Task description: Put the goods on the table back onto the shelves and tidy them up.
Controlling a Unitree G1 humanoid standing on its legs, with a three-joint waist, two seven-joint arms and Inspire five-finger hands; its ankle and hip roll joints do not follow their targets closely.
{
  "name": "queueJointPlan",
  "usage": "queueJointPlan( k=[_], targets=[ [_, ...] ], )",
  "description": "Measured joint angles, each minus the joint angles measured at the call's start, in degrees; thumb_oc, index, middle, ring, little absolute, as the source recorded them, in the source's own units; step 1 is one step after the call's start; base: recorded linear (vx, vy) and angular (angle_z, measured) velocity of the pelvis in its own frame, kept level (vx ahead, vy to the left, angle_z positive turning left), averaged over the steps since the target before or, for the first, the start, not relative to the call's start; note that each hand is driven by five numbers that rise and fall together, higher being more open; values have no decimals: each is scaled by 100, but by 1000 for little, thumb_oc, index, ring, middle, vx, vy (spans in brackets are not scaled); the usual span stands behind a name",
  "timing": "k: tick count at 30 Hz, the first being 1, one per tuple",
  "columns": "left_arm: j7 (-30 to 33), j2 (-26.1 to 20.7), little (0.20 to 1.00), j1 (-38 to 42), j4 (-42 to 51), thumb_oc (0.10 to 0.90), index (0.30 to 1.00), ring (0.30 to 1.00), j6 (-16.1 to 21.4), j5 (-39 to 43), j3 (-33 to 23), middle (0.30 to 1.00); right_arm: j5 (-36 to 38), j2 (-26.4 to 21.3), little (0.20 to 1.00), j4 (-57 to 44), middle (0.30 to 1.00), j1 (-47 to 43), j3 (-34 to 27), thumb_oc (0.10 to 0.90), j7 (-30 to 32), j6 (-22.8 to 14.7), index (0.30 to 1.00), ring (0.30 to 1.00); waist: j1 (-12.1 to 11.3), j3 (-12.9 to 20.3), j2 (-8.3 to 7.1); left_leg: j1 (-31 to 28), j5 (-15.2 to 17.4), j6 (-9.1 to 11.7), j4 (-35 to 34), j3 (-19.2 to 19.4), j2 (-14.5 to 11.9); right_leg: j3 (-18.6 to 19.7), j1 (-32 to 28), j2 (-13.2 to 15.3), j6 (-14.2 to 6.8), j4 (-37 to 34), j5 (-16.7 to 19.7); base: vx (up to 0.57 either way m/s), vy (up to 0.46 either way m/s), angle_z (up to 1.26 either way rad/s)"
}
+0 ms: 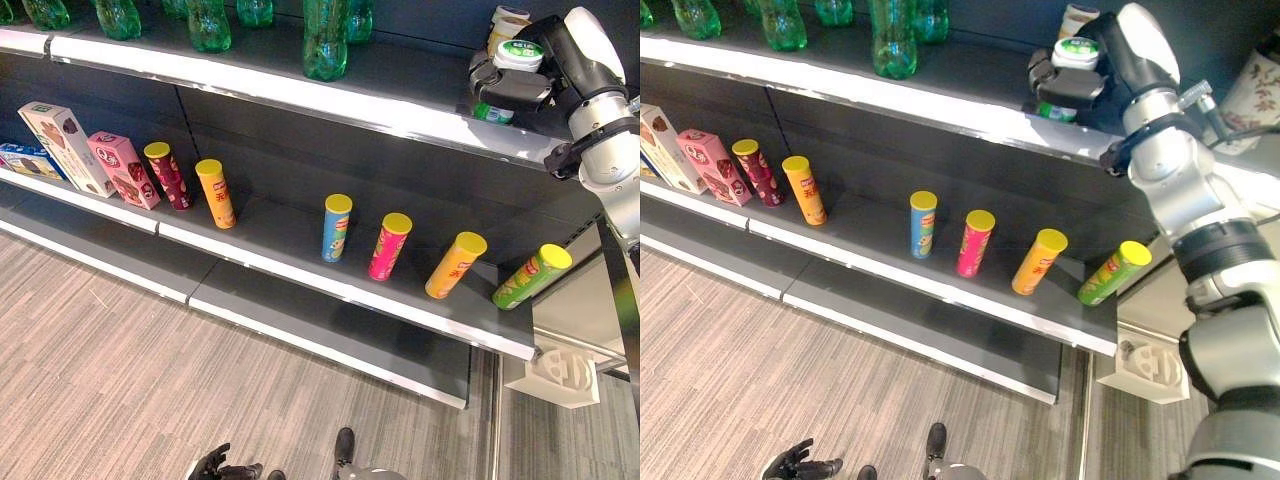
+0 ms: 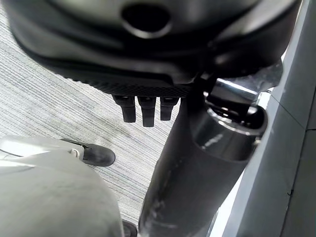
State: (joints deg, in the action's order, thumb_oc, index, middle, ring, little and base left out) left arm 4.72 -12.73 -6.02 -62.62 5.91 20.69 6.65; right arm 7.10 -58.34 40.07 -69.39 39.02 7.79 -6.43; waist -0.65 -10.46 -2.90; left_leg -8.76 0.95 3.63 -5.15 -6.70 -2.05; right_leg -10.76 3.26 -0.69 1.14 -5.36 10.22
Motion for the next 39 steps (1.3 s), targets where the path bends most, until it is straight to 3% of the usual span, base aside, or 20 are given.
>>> queueJointPlan(
  k=[22, 25, 27, 30, 33, 39],
  targets=[
    [5, 0, 900, 18, -35, 800, 900, 900, 0, -37, -16, 900, -2, -11, 900, -82, 900, 3, -2, 800, -4, 66, 900, 900, 92, -2, -4, 1, 0, -1, -1, 92, 10, 77, 53, -8, -44, 0, 32, -3, 3, -1],
    [16, -3, 900, -7, -52, 800, 900, 900, -2, -59, -45, 900, -5, -94, 900, -595, 900, 52, -73, 800, 9, 72, 900, 900, 162, -2, -4, 3, -1, -2, 0, 139, 10, 112, 102, -19, -41, 1, 48, -11, 15, -7],
    [32, 18, 900, 13, -30, 800, 900, 900, -3, -76, -119, 900, -98, -287, 900, -1653, 900, 638, -812, 800, 153, 147, 900, 900, 160, -4, -1, 27, 1, -4, -2, 166, 11, 157, 141, -31, -44, 2, 64, -19, 31, -12],
    [109, 20, 900, -8, -58, 800, 900, 900, -9, -118, -255, 900, -295, -298, 900, -2813, 900, 1090, -1348, 800, 456, -82, 900, 900, 204, -6, 0, -46, 35, -52, -2, 392, 17, 336, 145, -73, -26, 2, 96, -25, 34, -32],
    [122, -27, 900, 75, -60, 800, 900, 900, -7, -133, -294, 900, -412, -332, 900, -2924, 900, 1047, -1328, 800, 556, -318, 900, 900, 255, -1, -22, -68, 52, -67, -9, 472, 39, 426, 122, -74, -46, 1, 109, -23, 38, -17],
    [129, -18, 900, 112, -67, 800, 900, 900, -8, -173, -294, 900, -404, -381, 900, -2811, 900, 1199, -1412, 800, 580, -249, 900, 900, 308, -11, -84, -99, 52, -72, -3, 611, 91, 541, 185, -70, -123, 2, 163, -50, 57, -12]
  ],
)
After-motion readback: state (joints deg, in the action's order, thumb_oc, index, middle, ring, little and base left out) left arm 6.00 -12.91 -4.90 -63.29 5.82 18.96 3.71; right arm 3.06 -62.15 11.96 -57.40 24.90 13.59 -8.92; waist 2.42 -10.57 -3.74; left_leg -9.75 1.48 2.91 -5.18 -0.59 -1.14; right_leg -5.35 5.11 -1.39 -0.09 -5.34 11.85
